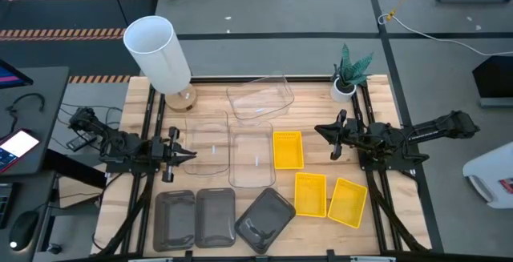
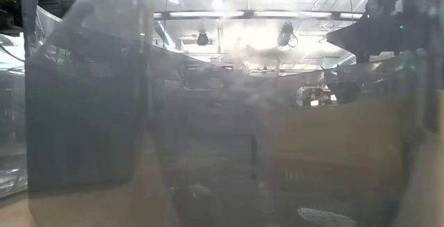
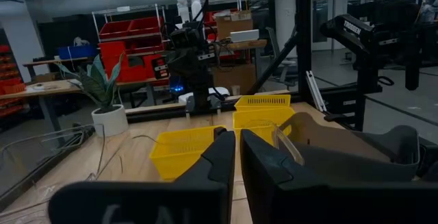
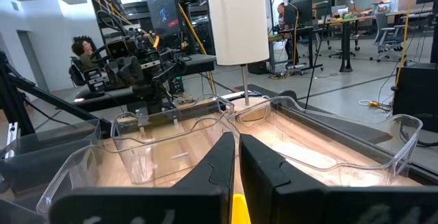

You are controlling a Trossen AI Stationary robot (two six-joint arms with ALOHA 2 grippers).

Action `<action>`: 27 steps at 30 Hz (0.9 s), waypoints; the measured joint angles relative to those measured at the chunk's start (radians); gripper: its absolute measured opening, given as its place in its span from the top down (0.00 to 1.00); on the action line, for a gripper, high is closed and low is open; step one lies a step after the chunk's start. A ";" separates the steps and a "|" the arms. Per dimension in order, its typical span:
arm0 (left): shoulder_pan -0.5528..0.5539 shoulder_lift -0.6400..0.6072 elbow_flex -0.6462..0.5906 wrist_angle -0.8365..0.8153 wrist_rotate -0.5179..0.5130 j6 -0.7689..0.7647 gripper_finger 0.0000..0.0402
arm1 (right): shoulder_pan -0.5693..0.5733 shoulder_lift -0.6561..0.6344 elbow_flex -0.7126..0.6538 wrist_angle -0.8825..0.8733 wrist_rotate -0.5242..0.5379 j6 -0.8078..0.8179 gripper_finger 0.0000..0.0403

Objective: Stack baskets by color

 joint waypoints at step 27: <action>0.000 0.000 0.000 0.000 0.000 0.000 0.91 | 0.000 0.000 0.000 0.000 0.000 0.000 0.93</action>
